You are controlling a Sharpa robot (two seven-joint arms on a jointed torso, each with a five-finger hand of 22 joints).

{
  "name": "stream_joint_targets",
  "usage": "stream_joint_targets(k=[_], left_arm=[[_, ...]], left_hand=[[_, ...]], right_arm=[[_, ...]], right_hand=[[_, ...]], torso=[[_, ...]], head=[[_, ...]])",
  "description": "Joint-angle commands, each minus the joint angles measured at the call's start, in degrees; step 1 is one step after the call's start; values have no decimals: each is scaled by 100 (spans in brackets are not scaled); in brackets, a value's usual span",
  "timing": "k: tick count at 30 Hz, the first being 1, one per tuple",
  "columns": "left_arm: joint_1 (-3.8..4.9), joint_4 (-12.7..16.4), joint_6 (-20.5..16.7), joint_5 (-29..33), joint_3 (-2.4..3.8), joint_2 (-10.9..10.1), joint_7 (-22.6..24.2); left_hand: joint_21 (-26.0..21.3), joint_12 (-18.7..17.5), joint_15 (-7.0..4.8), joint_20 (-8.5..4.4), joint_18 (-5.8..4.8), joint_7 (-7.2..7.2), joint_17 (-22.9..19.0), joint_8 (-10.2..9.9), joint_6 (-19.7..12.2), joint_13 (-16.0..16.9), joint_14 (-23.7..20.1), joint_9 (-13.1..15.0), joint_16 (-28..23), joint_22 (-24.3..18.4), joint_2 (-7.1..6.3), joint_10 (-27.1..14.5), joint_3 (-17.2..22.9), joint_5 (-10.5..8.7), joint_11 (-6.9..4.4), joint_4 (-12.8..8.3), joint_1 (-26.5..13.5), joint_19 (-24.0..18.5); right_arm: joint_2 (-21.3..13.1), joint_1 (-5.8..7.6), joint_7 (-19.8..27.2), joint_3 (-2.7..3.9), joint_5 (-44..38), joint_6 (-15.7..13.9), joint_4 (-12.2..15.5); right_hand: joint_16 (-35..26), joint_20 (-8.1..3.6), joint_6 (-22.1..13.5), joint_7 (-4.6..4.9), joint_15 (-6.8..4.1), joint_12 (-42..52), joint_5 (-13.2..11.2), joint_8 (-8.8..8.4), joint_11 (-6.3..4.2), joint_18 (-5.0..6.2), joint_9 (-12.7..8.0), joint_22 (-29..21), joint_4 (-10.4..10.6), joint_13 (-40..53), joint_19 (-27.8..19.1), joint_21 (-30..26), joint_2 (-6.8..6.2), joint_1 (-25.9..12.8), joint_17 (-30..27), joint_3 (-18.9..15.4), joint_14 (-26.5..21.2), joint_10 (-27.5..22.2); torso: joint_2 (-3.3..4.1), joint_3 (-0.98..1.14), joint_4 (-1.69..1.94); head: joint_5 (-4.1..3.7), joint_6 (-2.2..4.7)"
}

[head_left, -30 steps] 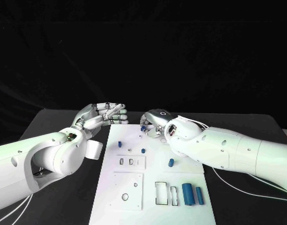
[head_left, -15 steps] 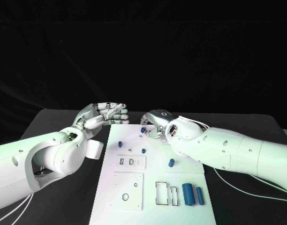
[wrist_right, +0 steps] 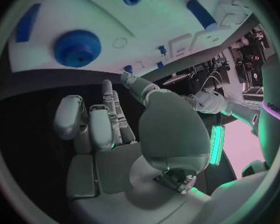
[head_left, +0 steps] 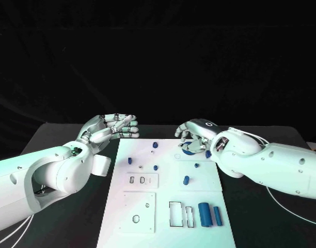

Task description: Assemble the parts on the task board

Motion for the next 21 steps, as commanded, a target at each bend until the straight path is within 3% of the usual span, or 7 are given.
stream_joint_targets(k=[1,2,3,4,6,9,21], left_arm=[[10,-11,215,7,4,13,59],[10,-18,231,8,4,16,60],[10,-27,249,8,4,17,60],[10,-33,257,8,4,18,59],[9,-47,271,9,4,21,58],[9,-72,289,9,4,27,56],[8,-175,314,9,2,61,43]], left_hand=[[19,-23,3,18,64,118,9,-23,-31,5,-34,-4,-39,-9,7,-1,24,-34,46,-3,-53,4],[19,-24,3,18,64,116,10,-24,-31,5,-33,-4,-39,-9,8,-1,26,-33,45,-4,-51,4],[20,-25,3,18,64,115,11,-24,-31,5,-33,-5,-39,-9,9,-1,28,-33,44,-5,-49,4],[20,-25,2,18,65,114,12,-25,-32,5,-32,-5,-39,-9,10,-1,29,-32,44,-6,-48,5],[22,-27,1,17,66,112,14,-25,-32,5,-31,-5,-39,-9,12,0,33,-32,42,-9,-43,6],[23,-30,1,17,67,110,16,-26,-33,5,-30,-4,-39,-8,13,1,38,-31,41,-13,-36,8],[25,-32,0,17,67,109,19,-27,-33,5,-31,-4,-41,-8,14,2,42,-31,40,-17,-27,9]], right_arm=[[-254,40,-109,11,707,216,174],[-349,51,-163,15,844,300,212],[-440,61,-223,19,985,396,234],[-488,66,-260,21,1061,465,239],[-570,74,-325,24,1184,614,239],[-630,78,-383,26,1287,773,220],[-463,44,-416,24,1365,952,-56]], right_hand=[[105,-53,-65,-48,-81,403,381,-79,-83,-146,9,316,199,271,203,219,-241,-302,174,-282,88,484],[158,-79,-103,-72,-109,580,399,-97,-114,-173,16,451,214,408,288,312,-273,-307,270,-392,113,570],[411,-139,-149,-88,-183,1638,432,-30,-224,-234,135,714,273,1383,430,488,-215,-148,724,-821,208,338],[526,-157,-203,-96,-115,2301,457,8,-206,-231,212,802,370,2062,462,534,-112,-70,943,-1021,239,-96],[660,-132,-238,-107,-141,2786,447,36,-157,-258,260,915,441,2505,521,600,-75,-25,1249,-1146,290,-223],[849,-97,-380,-67,-80,4261,510,60,-111,-266,341,1001,695,4098,552,634,7,21,1679,-1590,362,62],[1084,-44,-471,-30,-50,5486,451,157,-68,-317,445,1238,887,5467,690,769,141,321,2294,-1863,474,574]], torso=[[-37,3,-37],[-40,3,-40],[-40,1,-41],[-43,6,-49],[-46,10,-58],[-41,11,-49],[-29,-1,-23]], head=[[-43,7],[-50,18],[-51,19],[-45,18],[-37,12],[-45,-3],[-28,-20]])
